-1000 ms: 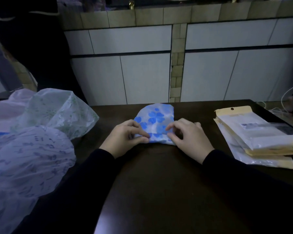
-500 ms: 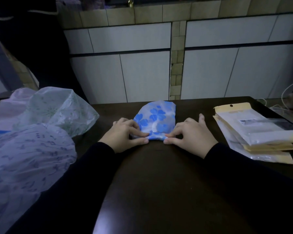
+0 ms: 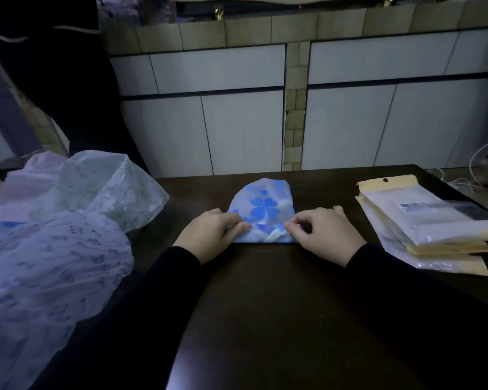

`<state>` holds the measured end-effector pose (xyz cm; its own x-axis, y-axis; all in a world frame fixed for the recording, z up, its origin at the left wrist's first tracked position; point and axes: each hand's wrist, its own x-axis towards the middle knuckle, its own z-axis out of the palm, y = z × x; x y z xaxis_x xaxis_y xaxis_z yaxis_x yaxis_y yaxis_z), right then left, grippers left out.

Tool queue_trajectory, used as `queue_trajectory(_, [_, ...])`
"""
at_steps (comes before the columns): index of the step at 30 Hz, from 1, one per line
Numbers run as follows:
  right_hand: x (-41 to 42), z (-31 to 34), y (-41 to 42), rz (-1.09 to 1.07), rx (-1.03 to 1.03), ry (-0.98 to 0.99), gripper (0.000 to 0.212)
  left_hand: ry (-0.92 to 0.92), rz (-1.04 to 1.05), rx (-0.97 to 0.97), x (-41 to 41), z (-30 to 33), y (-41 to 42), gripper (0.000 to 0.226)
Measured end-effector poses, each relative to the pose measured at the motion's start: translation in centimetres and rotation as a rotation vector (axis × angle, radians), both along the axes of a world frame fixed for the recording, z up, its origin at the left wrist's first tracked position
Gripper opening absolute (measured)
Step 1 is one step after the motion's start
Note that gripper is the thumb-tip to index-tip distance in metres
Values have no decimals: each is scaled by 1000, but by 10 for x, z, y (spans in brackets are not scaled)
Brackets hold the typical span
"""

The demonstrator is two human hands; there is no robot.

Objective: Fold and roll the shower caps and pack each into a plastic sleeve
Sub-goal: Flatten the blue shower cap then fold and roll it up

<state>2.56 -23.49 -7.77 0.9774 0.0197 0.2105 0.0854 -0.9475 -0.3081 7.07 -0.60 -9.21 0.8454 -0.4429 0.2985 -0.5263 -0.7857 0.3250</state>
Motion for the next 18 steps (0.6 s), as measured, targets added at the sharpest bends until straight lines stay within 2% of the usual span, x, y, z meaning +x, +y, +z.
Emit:
queue_trajectory(4, [0, -2, 0, -68, -60, 1, 30, -11, 77, 27, 1, 3, -7, 29])
queue_trajectory(7, [-1, -4, 1, -75, -74, -101, 28, -3, 99, 29, 1, 3, -6, 27])
queue_trajectory(10, [-2, -4, 1, 45, -71, -232, 18, -141, 25, -54, 3, -2, -2, 15])
queue_trajectory(12, [-3, -3, 1, 153, -64, -247, 11, -170, -81, -147, 5, -4, 0, 5])
queue_trajectory(15, [-6, 0, 1, 207, -139, -184, 19, -68, -190, -213, 5, -7, 2, 22])
queue_trajectory(18, [-7, 2, 1, 181, -266, -163, 26, 42, -202, -228, 6, -4, 6, 23])
